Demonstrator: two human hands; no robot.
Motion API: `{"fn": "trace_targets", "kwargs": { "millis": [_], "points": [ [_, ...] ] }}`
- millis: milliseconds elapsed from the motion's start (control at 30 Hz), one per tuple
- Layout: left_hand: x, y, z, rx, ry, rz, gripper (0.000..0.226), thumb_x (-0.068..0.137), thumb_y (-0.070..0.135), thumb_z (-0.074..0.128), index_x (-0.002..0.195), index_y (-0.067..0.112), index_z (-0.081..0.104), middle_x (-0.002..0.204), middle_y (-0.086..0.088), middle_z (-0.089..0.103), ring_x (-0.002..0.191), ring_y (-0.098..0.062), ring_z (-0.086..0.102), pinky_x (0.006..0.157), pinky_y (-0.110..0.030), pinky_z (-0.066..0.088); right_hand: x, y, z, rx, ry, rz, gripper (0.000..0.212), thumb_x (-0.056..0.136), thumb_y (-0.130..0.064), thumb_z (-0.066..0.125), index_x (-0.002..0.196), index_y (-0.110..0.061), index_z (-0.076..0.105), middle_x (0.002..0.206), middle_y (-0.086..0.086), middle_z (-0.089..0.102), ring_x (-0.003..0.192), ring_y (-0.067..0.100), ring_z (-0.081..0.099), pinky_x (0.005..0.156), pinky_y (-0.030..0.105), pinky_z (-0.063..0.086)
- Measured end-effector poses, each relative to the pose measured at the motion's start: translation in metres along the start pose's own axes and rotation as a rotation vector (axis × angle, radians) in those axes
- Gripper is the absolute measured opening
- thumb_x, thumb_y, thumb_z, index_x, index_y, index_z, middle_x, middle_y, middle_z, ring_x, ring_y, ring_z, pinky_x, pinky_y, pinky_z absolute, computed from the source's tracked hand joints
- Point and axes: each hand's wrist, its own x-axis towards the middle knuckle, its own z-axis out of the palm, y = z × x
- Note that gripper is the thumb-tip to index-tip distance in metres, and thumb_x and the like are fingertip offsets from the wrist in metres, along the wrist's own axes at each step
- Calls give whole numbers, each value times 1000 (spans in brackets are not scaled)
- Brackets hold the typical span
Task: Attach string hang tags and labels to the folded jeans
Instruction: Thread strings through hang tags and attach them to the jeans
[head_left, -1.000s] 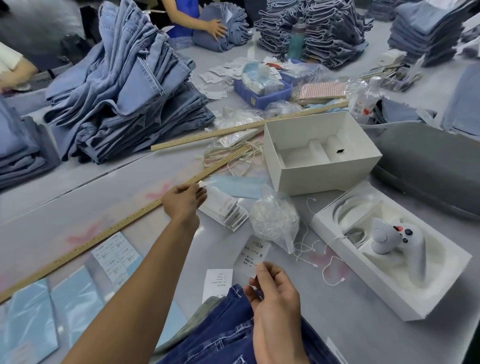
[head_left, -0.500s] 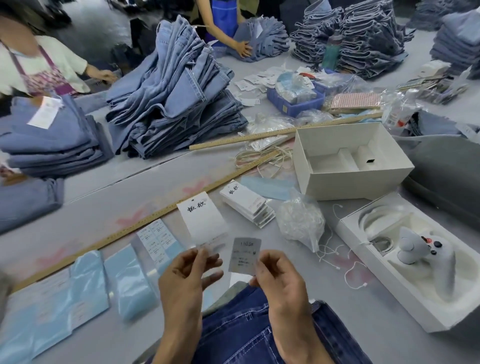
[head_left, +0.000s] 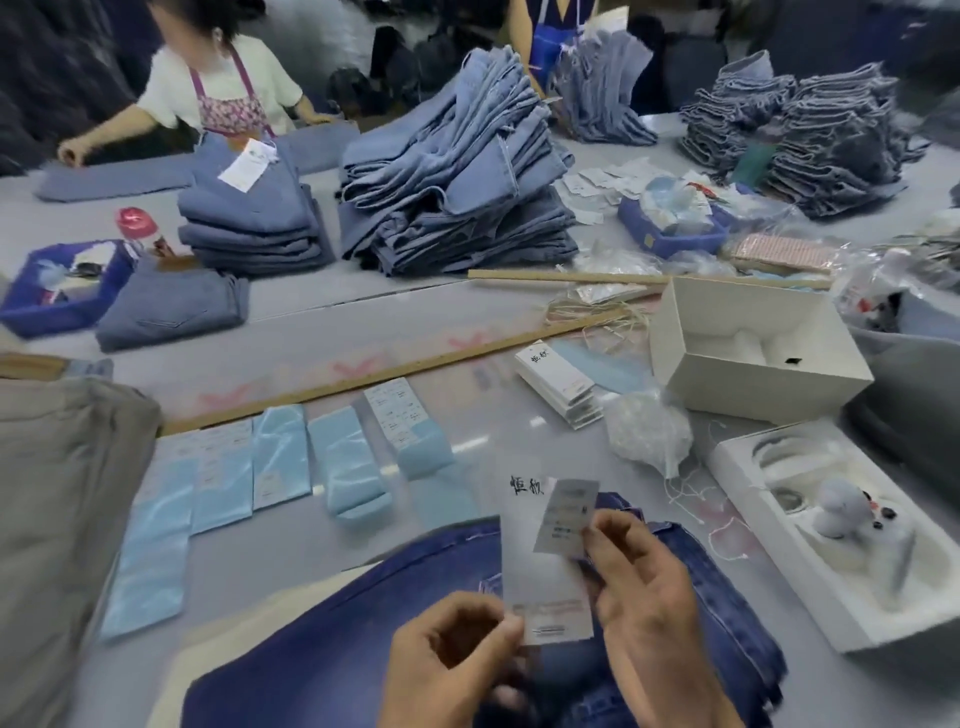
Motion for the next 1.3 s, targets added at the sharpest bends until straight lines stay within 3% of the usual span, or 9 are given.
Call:
{"fn": "trace_targets", "kwargs": {
  "millis": [100, 233, 333, 533, 700, 800, 867, 1133, 1300],
  "points": [
    [-4, -2, -7, -32, -77, 30, 31, 80, 11, 81, 108, 4, 68, 82, -27, 72, 72, -32, 72, 65, -42, 62, -14, 1, -6, -197, -55, -59, 43, 69, -57, 86, 88, -21, 73, 97, 15, 73, 92, 25, 69, 85, 38, 58],
    [-3, 7, -10, -53, -65, 140, 34, 76, 33, 72, 103, 13, 74, 86, -14, 76, 74, -23, 70, 64, -32, 57, -30, 8, -5, -315, -128, -142, 6, 85, -25, 72, 89, -21, 72, 93, 11, 74, 86, 21, 70, 73, 21, 56],
    [-6, 15, -8, -93, -98, 168, 32, 85, 45, 64, 102, 22, 78, 96, -14, 77, 81, -24, 74, 62, -26, 55, -37, 8, -1, -351, -147, -177, 6, 83, -19, 66, 87, -17, 69, 98, 11, 75, 89, 18, 73, 73, 21, 58],
    [-1, 12, -12, 8, 55, 151, 14, 95, 14, 64, 90, 4, 73, 83, -11, 77, 69, -18, 70, 54, -27, 54, -48, 5, 10, -374, -258, -187, 19, 87, -13, 62, 92, 5, 57, 97, 14, 72, 88, 21, 72, 73, 26, 58],
    [-1, 5, -13, 105, 178, 261, 12, 95, 18, 65, 88, 13, 73, 84, -2, 79, 77, -20, 75, 63, -39, 62, -51, 7, 15, -295, -231, -104, 20, 86, -10, 63, 91, 8, 55, 91, 14, 72, 81, 18, 71, 70, 23, 57],
    [-3, 5, -9, 69, 182, 321, 18, 87, 28, 63, 90, 12, 72, 86, -3, 78, 81, -19, 76, 65, -33, 63, -48, 14, 16, -371, -117, -139, 6, 89, 2, 63, 85, 4, 59, 92, 18, 63, 78, 16, 70, 69, 24, 57],
    [-2, 5, -9, 30, 165, 341, 19, 85, 26, 64, 92, 10, 71, 88, -5, 78, 82, -21, 76, 63, -30, 62, -46, 17, 17, -437, -47, -170, 12, 89, 6, 65, 79, -1, 62, 97, 17, 57, 79, 10, 68, 70, 21, 57],
    [-1, 1, -9, -3, 91, 396, 17, 87, 21, 62, 94, 8, 69, 91, -8, 78, 84, -24, 76, 61, -30, 62, -37, 22, 17, -561, -15, -152, 24, 88, -9, 70, 74, -28, 67, 93, -9, 56, 89, 8, 64, 69, 20, 58],
    [-3, -1, -10, 4, 68, 409, 20, 89, 25, 59, 95, 7, 65, 90, -7, 77, 83, -25, 76, 60, -30, 61, -36, 23, 18, -632, 11, -154, 30, 90, -8, 70, 73, -32, 65, 94, 0, 63, 87, 11, 67, 68, 21, 57]
  ]
}}
